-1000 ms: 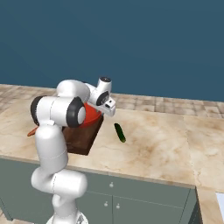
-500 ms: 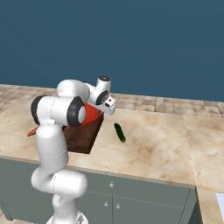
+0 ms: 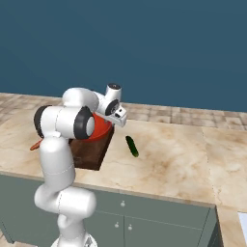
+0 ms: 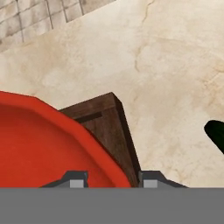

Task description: Place the two vegetables and bowl onto the tray for setting up a vegetable dip station.

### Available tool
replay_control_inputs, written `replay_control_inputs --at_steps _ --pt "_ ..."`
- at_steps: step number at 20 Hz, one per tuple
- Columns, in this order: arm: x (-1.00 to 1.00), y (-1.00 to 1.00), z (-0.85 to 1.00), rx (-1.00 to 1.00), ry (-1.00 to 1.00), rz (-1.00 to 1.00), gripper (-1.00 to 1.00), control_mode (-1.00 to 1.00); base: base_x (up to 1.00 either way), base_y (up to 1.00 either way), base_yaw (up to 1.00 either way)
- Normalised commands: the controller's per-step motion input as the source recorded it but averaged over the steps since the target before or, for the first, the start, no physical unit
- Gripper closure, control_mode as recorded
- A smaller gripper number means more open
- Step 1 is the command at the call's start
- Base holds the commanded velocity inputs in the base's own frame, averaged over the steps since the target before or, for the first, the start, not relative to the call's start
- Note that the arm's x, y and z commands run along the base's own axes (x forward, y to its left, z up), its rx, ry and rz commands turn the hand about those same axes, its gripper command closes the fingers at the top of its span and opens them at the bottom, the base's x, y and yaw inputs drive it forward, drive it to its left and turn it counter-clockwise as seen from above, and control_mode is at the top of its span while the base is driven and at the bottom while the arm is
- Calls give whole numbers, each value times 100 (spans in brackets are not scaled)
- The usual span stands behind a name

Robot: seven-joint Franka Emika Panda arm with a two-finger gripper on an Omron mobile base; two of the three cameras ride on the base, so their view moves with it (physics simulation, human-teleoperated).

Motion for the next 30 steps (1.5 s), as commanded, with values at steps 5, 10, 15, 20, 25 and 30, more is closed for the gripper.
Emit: replay_control_inputs --at_steps 5,10,15,20,25,30 --pt "0 0 0 0 0 0 -100 -100 0 0 0" --pt "-6 -11 13 0 3 0 -100 -100 0 0 0" --pt "-49 -45 43 0 1 4 -100 -100 0 0 0" --pt "-78 -43 8 -5 -7 16 -100 -100 0 0 0" --pt "-57 -27 -6 -13 -7 37 -100 -100 0 0 0" --pt "2 -24 2 -4 -4 26 -100 -100 0 0 0"
